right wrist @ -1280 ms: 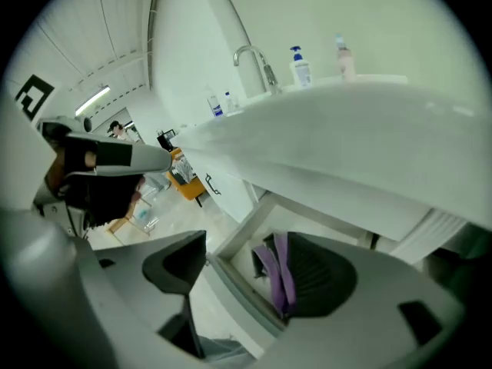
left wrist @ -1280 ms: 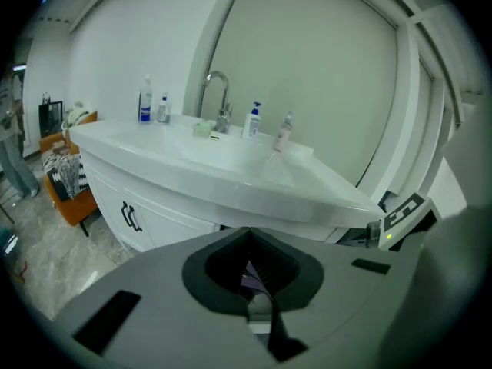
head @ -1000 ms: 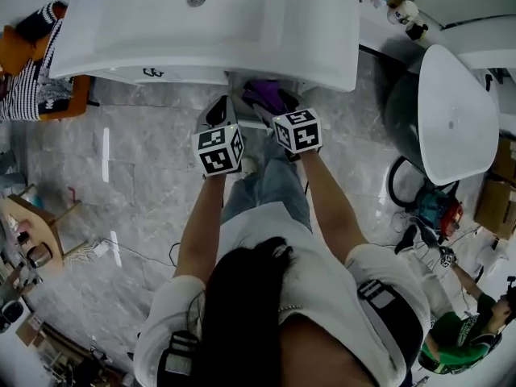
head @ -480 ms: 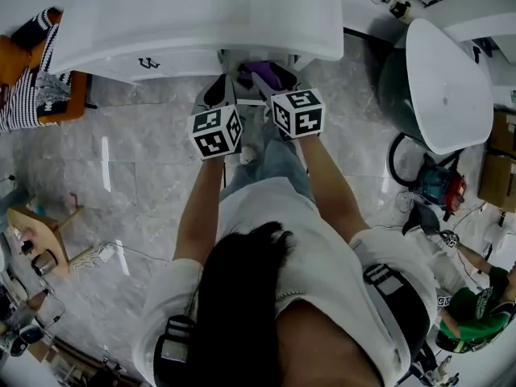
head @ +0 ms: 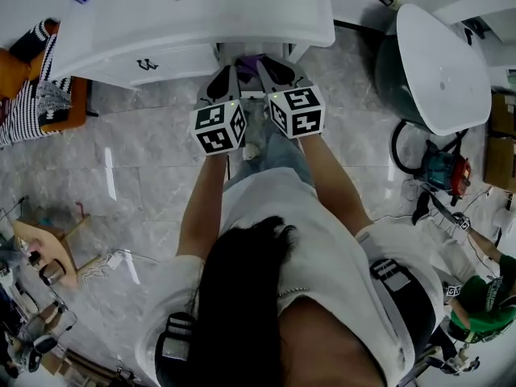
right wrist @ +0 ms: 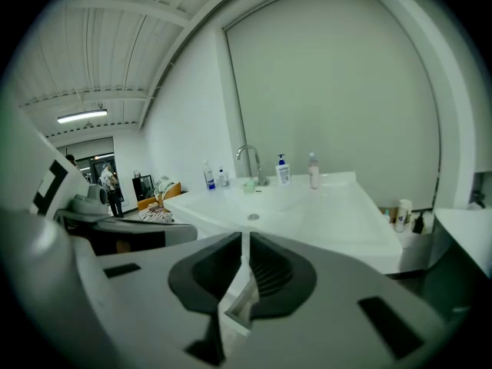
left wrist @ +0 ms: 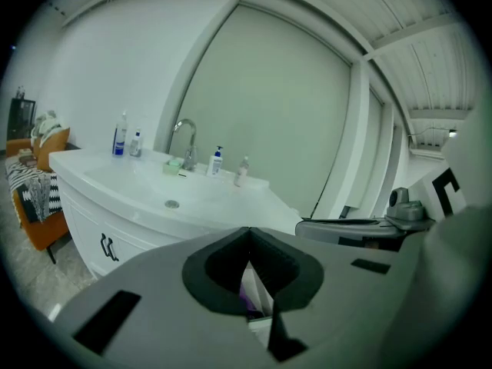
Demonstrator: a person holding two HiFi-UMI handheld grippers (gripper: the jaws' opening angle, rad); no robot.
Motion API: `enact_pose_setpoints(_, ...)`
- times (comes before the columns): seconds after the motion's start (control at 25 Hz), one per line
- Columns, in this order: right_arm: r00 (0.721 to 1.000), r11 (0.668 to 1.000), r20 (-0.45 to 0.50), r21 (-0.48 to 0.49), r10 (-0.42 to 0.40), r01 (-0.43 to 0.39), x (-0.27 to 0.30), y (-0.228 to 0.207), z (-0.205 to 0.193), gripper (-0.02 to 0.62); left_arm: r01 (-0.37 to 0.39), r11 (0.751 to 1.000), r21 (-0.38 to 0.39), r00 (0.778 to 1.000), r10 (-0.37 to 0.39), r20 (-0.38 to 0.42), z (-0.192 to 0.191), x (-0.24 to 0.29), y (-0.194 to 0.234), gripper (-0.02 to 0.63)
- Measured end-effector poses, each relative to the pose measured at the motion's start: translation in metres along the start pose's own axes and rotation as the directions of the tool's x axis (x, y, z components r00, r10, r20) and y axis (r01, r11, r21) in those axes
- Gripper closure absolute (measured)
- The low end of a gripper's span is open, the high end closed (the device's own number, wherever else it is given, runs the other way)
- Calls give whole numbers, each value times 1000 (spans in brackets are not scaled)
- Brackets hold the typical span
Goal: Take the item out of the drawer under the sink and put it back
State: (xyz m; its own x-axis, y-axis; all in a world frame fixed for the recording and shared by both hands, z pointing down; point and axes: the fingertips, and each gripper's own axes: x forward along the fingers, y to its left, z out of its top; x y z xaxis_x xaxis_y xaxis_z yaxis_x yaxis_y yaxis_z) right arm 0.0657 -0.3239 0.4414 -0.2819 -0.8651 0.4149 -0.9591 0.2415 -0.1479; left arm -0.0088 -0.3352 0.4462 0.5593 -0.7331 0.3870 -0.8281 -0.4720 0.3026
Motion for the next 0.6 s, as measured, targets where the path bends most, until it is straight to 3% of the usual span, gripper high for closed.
enact_pose_setpoints(0.28, 999, 1000, 38, 21, -10, 9, -25, 9, 4, 572, 53, 998, 23, 998, -54, 32, 3, -13, -21, 601)
enact_pose_setpoints(0.6, 999, 1000, 44, -6, -10, 10, -38, 18, -5, 580, 43, 998, 41, 998, -45, 37, -5, -27, -30, 601)
